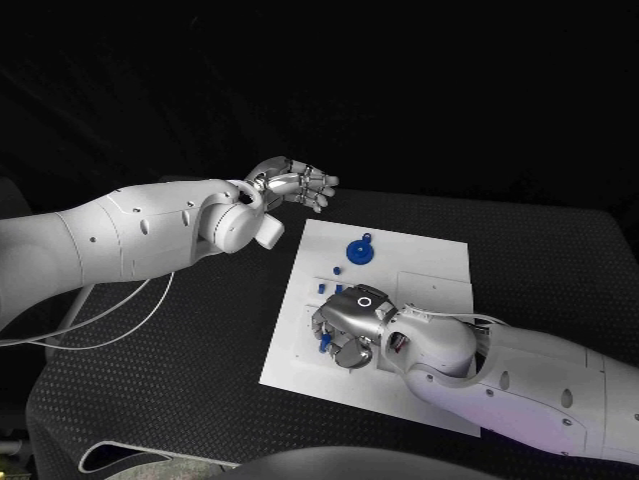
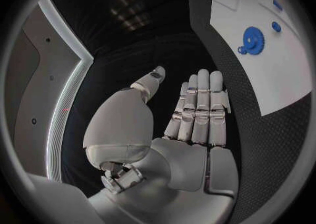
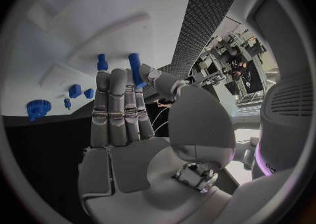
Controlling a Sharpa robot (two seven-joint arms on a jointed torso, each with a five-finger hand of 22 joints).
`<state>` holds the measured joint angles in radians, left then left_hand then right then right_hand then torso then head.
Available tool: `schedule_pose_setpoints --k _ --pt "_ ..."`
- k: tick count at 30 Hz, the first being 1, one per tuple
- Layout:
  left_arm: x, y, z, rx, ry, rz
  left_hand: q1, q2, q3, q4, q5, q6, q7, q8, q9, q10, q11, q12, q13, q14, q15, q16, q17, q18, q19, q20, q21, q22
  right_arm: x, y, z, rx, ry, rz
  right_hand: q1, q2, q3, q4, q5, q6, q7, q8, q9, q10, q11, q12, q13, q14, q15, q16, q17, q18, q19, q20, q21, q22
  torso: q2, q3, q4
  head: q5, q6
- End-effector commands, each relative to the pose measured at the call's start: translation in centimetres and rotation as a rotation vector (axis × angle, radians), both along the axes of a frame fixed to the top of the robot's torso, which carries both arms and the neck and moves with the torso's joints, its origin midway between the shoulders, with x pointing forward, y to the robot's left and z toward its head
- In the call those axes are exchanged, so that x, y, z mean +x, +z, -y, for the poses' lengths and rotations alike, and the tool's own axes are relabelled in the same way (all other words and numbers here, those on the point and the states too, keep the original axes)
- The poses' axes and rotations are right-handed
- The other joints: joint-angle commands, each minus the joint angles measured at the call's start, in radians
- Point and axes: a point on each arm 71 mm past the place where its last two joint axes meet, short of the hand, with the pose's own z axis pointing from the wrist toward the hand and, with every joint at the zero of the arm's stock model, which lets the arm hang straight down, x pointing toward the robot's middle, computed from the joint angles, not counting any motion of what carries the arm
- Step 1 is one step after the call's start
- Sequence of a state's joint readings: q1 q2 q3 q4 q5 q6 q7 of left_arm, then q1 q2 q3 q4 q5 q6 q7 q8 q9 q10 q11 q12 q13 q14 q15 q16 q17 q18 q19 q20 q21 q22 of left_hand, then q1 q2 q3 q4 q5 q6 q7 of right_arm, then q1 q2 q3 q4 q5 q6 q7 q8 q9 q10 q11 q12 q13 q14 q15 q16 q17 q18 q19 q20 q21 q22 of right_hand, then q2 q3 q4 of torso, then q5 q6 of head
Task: Assemble the parts on the task board
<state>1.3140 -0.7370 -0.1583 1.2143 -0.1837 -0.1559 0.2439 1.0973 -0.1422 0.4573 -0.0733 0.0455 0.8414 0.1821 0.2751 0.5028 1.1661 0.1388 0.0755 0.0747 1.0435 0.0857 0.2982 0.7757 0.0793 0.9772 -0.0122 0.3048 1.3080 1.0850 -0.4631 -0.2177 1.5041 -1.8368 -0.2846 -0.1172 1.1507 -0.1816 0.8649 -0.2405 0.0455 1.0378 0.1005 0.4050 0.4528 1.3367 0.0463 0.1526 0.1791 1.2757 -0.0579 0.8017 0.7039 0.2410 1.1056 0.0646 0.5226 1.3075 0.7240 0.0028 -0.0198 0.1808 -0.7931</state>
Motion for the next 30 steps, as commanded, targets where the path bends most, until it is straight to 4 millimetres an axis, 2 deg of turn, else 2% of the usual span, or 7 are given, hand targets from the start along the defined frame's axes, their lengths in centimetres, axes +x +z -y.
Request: schedule_pose_setpoints --k 1,13,30 --pt "0.01 0.05 0.1 -0.011 -0.011 -0.001 -0.012 -0.001 0.0 0.007 0.006 -0.008 0.0 -0.006 -0.001 -0.004 0.002 -0.005 -0.001 -0.007 0.002 -0.005 0.001 0.029 -0.006 -0.001 0.0 0.022 -0.15 -0.08 -0.09 0.003 0.001 0.001 -0.003 0.006 0.008 0.001 0.003 0.007 -0.002 0.003 0.005 0.004 0.0 0.003 0.001 0.0 -0.004 0.003 0.001 0.021 0.003 -0.002 0.006 0.023 0.0 -0.0001 -0.0002 -0.004 0.001" --pt "0.1 0.0 0.0 -0.01 -0.01 -0.003 -0.013 0.0 0.0 0.008 0.006 -0.008 0.0 -0.006 -0.001 -0.005 0.002 -0.005 -0.001 -0.007 0.002 -0.006 0.002 0.03 -0.007 -0.001 0.0 0.022 -0.29 0.03 -0.11 0.013 0.004 0.0 -0.003 0.006 0.009 0.001 0.003 0.007 -0.002 0.003 0.005 0.004 0.0 0.003 0.002 0.001 -0.004 0.003 0.002 0.021 0.003 -0.002 0.007 0.023 0.001 0.0003 0.0003 -0.002 -0.002" --pt "0.06 -0.12 0.02 -0.011 -0.014 -0.008 -0.014 0.0 -0.001 0.01 0.006 -0.01 0.001 -0.006 -0.002 -0.006 0.003 -0.005 -0.001 -0.008 0.003 -0.006 0.002 0.03 -0.008 0.0 0.0 0.023 0.07 -0.42 -0.08 -0.029 -0.001 -0.009 -0.004 0.006 0.011 0.001 0.003 0.007 -0.002 0.003 0.006 0.004 0.0 0.002 0.003 0.001 -0.004 0.003 0.003 0.021 0.003 -0.002 0.009 0.023 0.001 0.0001 0.0 -0.007 -0.002"
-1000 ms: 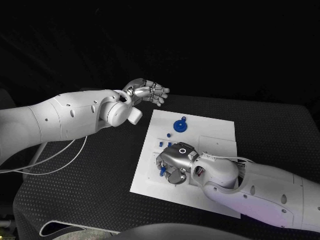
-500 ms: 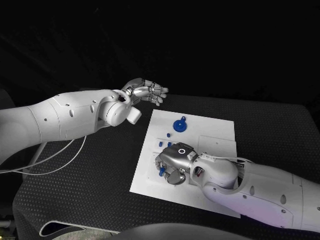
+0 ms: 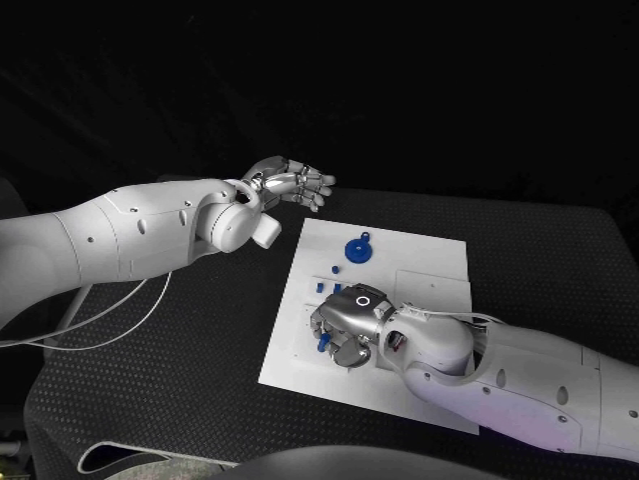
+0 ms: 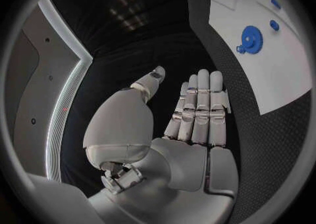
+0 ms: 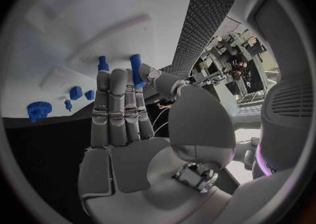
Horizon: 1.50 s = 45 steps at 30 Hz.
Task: Assemble the parts on the task board
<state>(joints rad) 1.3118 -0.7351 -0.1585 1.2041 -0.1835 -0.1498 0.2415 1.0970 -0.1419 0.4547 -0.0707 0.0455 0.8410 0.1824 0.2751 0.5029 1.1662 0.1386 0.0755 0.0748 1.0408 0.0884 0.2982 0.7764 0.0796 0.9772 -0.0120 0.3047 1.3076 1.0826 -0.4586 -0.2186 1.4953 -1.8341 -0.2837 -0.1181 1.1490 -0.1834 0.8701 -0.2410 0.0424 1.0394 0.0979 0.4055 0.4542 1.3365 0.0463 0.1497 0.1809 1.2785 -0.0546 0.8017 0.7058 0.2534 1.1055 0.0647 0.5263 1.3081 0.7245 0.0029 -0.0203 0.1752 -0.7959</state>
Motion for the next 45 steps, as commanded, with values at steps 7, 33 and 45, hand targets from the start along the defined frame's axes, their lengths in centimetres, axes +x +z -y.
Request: schedule_pose_setpoints --k 7,33,45 --pt "-0.04 0.02 0.24 -0.013 -0.019 -0.006 -0.015 0.0 0.0 0.009 0.006 -0.01 0.001 -0.007 -0.002 -0.007 0.003 -0.005 -0.001 -0.007 0.0 -0.007 0.001 0.029 -0.009 0.0 0.0 0.023 -0.02 -0.37 -0.09 -0.049 0.009 -0.006 -0.003 0.008 0.006 0.001 0.006 0.005 0.001 0.002 0.005 0.004 0.0 0.005 0.002 -0.002 -0.008 0.003 0.002 0.008 0.002 -0.002 0.006 0.022 0.0 -0.0002 0.0008 -0.004 -0.002" --pt "-0.07 -0.03 0.3 -0.013 -0.024 -0.01 -0.016 -0.001 -0.001 0.01 0.006 -0.012 0.001 -0.007 -0.002 -0.009 0.004 -0.005 -0.001 -0.01 0.001 -0.008 0.001 0.029 -0.012 0.001 -0.001 0.023 -0.44 -1.0 -0.49 -0.042 0.007 -0.036 -0.01 -0.01 0.018 0.001 0.008 -0.002 0.005 -0.006 0.006 -0.006 0.004 -0.003 0.006 -0.005 -0.003 -0.004 0.004 0.008 -0.009 0.002 0.008 0.021 0.0 -0.001 0.0011 -0.008 -0.005" --pt "-0.06 -0.07 0.26 -0.014 -0.029 -0.015 -0.03 0.0 -0.007 0.022 0.005 -0.013 0.002 -0.006 -0.002 -0.011 0.005 -0.005 -0.001 -0.012 0.003 -0.009 0.002 0.028 -0.015 0.003 -0.001 0.023 -0.22 -0.7 -0.15 0.009 -0.016 -0.029 -0.042 -0.086 -0.087 -0.045 0.085 -0.108 0.051 -0.074 -0.018 -0.13 0.049 -0.076 -0.017 -0.029 0.038 -0.008 0.014 0.007 -0.044 0.011 0.024 0.024 -0.001 0.0008 -0.0004 -0.006 -0.004"
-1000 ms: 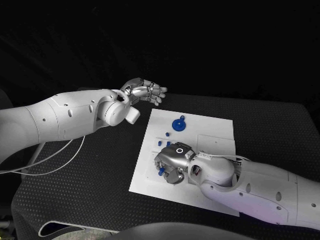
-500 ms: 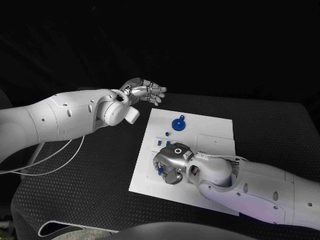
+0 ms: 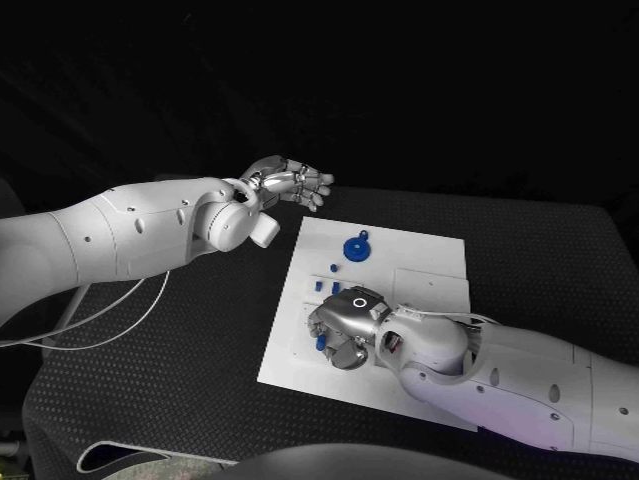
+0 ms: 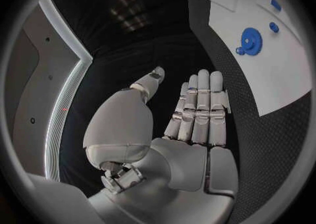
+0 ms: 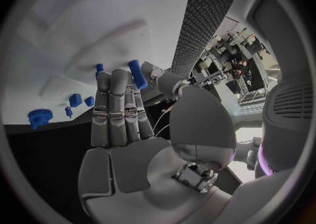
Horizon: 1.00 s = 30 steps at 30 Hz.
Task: Assemble the parts on the task board
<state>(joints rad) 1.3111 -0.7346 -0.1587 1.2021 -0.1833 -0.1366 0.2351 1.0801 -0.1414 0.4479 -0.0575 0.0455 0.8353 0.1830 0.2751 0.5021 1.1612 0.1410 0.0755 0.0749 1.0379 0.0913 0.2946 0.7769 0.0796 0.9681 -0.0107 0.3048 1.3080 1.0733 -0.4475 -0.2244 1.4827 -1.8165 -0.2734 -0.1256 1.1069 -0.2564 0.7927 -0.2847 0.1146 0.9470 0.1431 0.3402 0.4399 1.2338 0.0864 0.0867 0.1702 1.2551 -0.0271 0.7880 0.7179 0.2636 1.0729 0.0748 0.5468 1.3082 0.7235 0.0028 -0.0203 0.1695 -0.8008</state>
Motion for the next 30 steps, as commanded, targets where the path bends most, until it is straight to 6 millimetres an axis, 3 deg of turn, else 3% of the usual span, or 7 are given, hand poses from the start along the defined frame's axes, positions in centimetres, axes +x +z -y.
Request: schedule_pose_setpoints --k 1,7,18,25,30 --pt "0.0 0.0 0.3 -0.014 -0.021 -0.006 -0.014 -0.001 -0.001 0.01 0.005 -0.007 0.001 -0.006 -0.001 -0.006 0.002 -0.005 -0.002 -0.009 0.0 -0.005 0.001 0.029 -0.006 0.001 -0.002 0.023 0.0 0.0 0.0 0.022 -0.007 0.0 0.005 -0.022 -0.019 -0.002 0.022 -0.032 0.014 -0.018 -0.007 -0.057 0.02 -0.024 -0.015 -0.013 0.021 0.01 0.005 -0.003 -0.019 0.003 0.004 0.024 0.001 0.0011 -0.0002 0.0 0.001" --pt "-0.1 0.0 0.4 -0.031 -0.039 -0.02 -0.017 0.003 -0.001 0.015 0.005 -0.01 0.002 -0.007 -0.001 -0.008 0.003 -0.005 -0.002 -0.011 0.0 -0.006 0.002 0.03 -0.008 0.001 -0.002 0.023 0.1 0.0 0.4 0.019 -0.017 -0.011 0.009 -0.031 -0.046 0.002 0.03 -0.058 0.026 -0.031 -0.011 -0.102 0.036 -0.02 -0.036 -0.038 0.037 0.026 0.014 -0.002 -0.044 0.015 0.013 0.024 0.001 0.0009 0.0 -0.002 0.002" --pt "-0.2 -0.3 0.3 -0.029 -0.038 -0.027 -0.019 0.004 -0.003 0.019 0.005 -0.013 0.002 -0.008 -0.001 -0.011 0.004 -0.005 -0.002 -0.012 0.001 -0.006 0.002 0.03 -0.01 0.002 -0.002 0.023 0.4 1.0 1.5 0.068 -0.039 -0.012 0.006 -0.03 -0.048 0.009 0.027 -0.064 0.028 -0.034 -0.012 -0.109 0.039 -0.017 -0.043 -0.047 0.04 0.035 0.016 -0.002 -0.05 0.018 0.019 0.024 -0.001 0.001 -0.0001 -0.002 0.011" --pt "-0.1 -0.4 0.1 -0.027 -0.029 -0.025 -0.018 0.004 -0.003 0.018 0.005 -0.013 0.002 -0.008 -0.001 -0.011 0.004 -0.005 -0.002 -0.012 0.001 -0.006 0.002 0.03 -0.01 0.002 -0.002 0.023 1.8 3.6 4.3 0.195 -0.104 -0.136 -0.009 -0.031 -0.058 0.022 0.015 -0.057 0.028 -0.029 -0.01 -0.098 0.037 -0.009 -0.046 -0.047 0.038 0.044 0.017 -0.002 -0.049 0.019 0.029 0.023 -0.001 0.0012 -0.0008 -0.016 0.032" --pt "-0.1 -0.5 -0.1 -0.027 -0.023 -0.022 -0.015 0.002 -0.003 0.017 0.005 -0.014 0.002 -0.007 -0.001 -0.011 0.003 -0.005 -0.002 -0.012 0.0 -0.006 0.003 0.031 -0.01 0.001 -0.001 0.023 3.7 6.6 7.3 0.298 -0.202 -0.234 -0.031 -0.009 -0.093 0.041 0.028 -0.056 0.026 -0.025 -0.007 -0.073 0.027 0.015 -0.043 -0.052 0.027 0.055 0.018 -0.002 -0.054 0.017 0.041 0.024 -0.003 0.0007 -0.0043 -0.032 0.053"
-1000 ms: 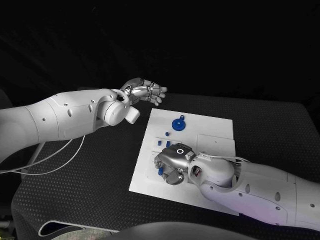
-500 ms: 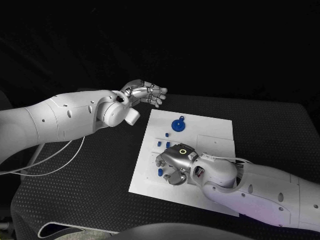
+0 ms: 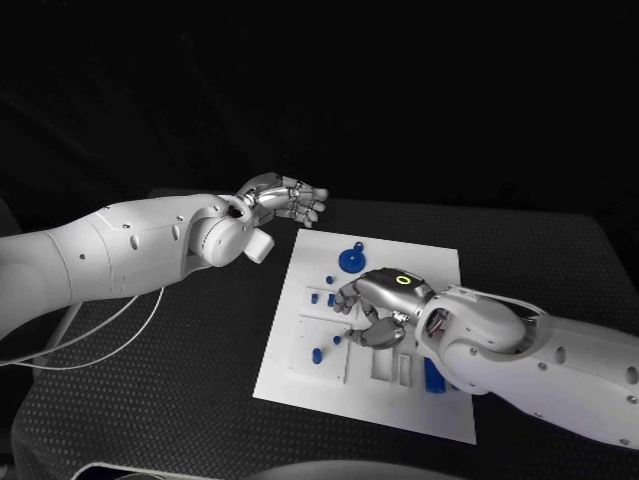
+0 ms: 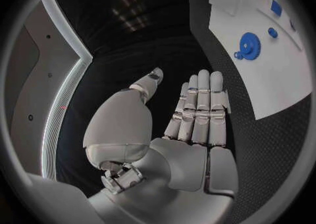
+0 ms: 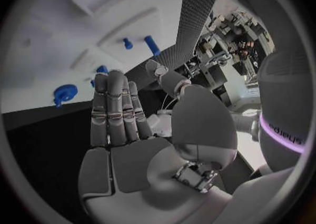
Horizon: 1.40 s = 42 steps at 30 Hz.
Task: Assemble the parts on the task board
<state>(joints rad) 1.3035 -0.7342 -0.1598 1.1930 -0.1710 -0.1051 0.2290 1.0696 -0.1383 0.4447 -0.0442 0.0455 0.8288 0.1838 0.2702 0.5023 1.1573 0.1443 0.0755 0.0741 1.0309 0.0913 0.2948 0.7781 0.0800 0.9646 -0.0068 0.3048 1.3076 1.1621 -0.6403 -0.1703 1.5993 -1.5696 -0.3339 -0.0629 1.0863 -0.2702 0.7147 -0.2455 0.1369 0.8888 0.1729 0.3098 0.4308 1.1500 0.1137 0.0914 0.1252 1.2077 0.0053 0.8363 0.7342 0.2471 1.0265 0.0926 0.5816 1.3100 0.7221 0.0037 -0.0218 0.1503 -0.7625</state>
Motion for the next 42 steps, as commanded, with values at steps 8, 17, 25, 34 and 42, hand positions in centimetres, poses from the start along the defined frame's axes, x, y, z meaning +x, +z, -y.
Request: schedule_pose_setpoints --k 8,17,25,34,42 --pt "-0.1 -0.7 -0.2 -0.014 -0.002 -0.004 -0.003 -0.003 -0.001 0.003 0.005 -0.009 0.002 -0.003 -0.001 -0.008 0.0 -0.005 -0.001 -0.005 0.001 -0.006 0.002 0.031 -0.007 -0.002 -0.001 0.024 3.2 2.2 6.9 0.09 -0.216 -0.328 -0.077 0.033 -0.098 0.042 -0.071 -0.02 0.003 0.0 0.005 0.026 -0.012 0.065 0.015 -0.016 -0.016 0.023 0.008 0.014 -0.02 -0.001 0.014 0.02 -0.008 0.0026 -0.0108 -0.038 0.034" --pt "-0.2 -1.5 -0.2 -0.015 -0.001 -0.01 0.004 0.001 -0.008 -0.002 0.005 -0.03 -0.014 -0.011 -0.006 -0.01 -0.02 -0.004 0.0 -0.009 0.002 -0.008 0.003 0.03 -0.012 0.0 0.001 0.024 3.6 0.3 12.2 0.019 -0.441 -0.584 -0.225 0.114 -0.34 0.08 -0.005 -0.013 -0.025 0.028 0.061 -0.065 -0.087 0.618 0.407 -0.02 -0.075 0.162 0.093 0.015 0.003 -0.036 0.079 0.023 -0.02 0.0071 -0.0198 -0.063 0.036" --pt "-0.3 -2.1 -0.2 -0.015 -0.007 -0.025 0.002 0.001 -0.014 -0.001 0.005 -0.03 -0.015 -0.009 -0.005 -0.008 -0.026 -0.002 0.001 -0.008 0.002 -0.007 0.004 0.03 -0.013 0.0 0.003 0.024 1.6 -0.9 15.4 -0.114 -0.54 -0.8 -0.202 0.159 -0.324 0.078 0.033 0.051 -0.073 0.042 0.102 -0.04 -0.127 0.974 0.684 0.089 -0.126 0.334 0.209 0.015 0.127 -0.11 0.226 0.023 -0.029 0.011 -0.0265 -0.077 0.025" --pt "-0.4 -2.3 0.1 -0.015 -0.029 -0.05 -0.003 -0.003 -0.02 0.005 0.005 -0.04 0.008 -0.013 -0.008 -0.012 -0.016 -0.003 0.0 -0.008 0.001 -0.007 0.004 0.031 -0.014 -0.001 0.005 0.024 -0.6 -2.6 16.3 -0.282 -0.534 -0.889 -0.319 0.235 -0.384 0.089 0.073 0.037 -0.068 0.008 0.094 -0.046 -0.123 1.06 0.787 0.085 -0.123 0.399 0.285 0.015 0.136 -0.142 0.29 0.023 -0.031 0.0095 -0.0309 -0.086 0.012" --pt "-0.5 -2.3 0.4 -0.016 -0.036 -0.05 -0.007 -0.004 -0.023 0.009 0.005 -0.038 0.006 -0.011 -0.007 -0.011 -0.02 -0.003 0.001 -0.008 0.002 -0.008 0.004 0.03 -0.015 0.0 0.006 0.024 -0.8 -3.5 16.1 -0.305 -0.566 -0.857 -0.368 0.273 -0.42 0.078 0.07 0.046 -0.07 0.0 0.093 -0.037 -0.124 1.093 0.833 0.087 -0.124 0.414 0.306 0.015 0.13 -0.157 0.319 0.022 -0.03 0.0078 -0.027 -0.093 0.003"
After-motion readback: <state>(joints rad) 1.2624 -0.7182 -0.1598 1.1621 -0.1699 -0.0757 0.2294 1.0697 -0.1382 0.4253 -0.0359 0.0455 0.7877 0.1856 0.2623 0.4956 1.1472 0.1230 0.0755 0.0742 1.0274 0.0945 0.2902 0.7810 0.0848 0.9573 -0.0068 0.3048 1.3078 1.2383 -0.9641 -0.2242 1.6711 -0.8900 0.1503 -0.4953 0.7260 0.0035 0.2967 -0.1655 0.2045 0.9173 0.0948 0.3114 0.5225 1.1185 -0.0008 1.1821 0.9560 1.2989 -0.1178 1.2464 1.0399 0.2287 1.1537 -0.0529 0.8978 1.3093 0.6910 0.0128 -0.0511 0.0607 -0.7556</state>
